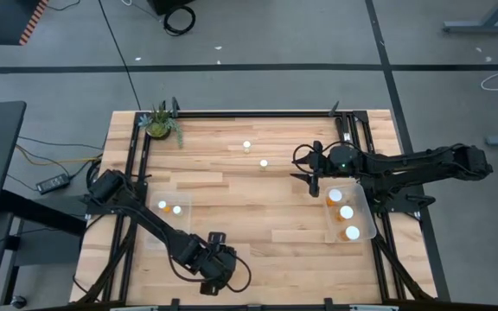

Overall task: Pick and place medicine bottles into bin by pill shape (circle, oval)
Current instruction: Put the big yellow pill bottle into the right transparent bin

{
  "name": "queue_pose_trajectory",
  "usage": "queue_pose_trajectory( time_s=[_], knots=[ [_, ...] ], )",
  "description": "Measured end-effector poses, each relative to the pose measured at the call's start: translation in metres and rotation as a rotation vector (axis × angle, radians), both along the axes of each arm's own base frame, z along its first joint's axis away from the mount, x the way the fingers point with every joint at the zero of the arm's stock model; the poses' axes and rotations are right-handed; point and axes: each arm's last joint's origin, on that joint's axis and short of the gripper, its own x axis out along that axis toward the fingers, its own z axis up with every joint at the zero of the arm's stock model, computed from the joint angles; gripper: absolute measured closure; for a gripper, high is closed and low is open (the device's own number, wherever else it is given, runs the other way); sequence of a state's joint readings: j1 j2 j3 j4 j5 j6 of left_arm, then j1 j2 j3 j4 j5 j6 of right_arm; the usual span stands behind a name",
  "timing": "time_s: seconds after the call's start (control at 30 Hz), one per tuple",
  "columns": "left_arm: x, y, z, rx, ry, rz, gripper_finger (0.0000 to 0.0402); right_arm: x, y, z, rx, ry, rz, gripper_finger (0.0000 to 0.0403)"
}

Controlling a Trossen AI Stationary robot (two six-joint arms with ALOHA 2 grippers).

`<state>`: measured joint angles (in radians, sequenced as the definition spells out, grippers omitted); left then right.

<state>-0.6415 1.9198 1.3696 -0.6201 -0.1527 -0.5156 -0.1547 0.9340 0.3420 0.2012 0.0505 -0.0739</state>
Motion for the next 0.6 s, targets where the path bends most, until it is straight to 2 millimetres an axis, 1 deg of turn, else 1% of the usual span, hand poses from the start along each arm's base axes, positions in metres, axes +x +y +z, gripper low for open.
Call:
queue_pose_trajectory(
  time_s=[0.1,0.27,0.37,0.5,0.6],
  knots=[
    [-0.002,0.001,0.005,-0.008,0.000,0.018,0.0166,0.000,0.000,0.000,0.000,0.000,0.000,0.0189],
    [-0.005,0.004,0.014,-0.029,-0.006,0.050,0.0185,0.000,0.000,0.000,0.002,0.001,-0.001,0.0189],
    [-0.010,0.008,0.023,-0.027,0.003,0.079,0.0182,0.000,0.000,0.000,0.002,0.003,-0.001,0.0189],
    [-0.016,0.013,0.033,0.012,-0.016,0.115,0.0167,0.000,0.000,0.000,0.002,0.001,-0.001,0.0189],
    [-0.017,0.016,0.042,0.014,-0.053,0.129,0.0170,0.000,0.000,0.000,0.002,0.001,-0.001,0.0189]
  ],
)
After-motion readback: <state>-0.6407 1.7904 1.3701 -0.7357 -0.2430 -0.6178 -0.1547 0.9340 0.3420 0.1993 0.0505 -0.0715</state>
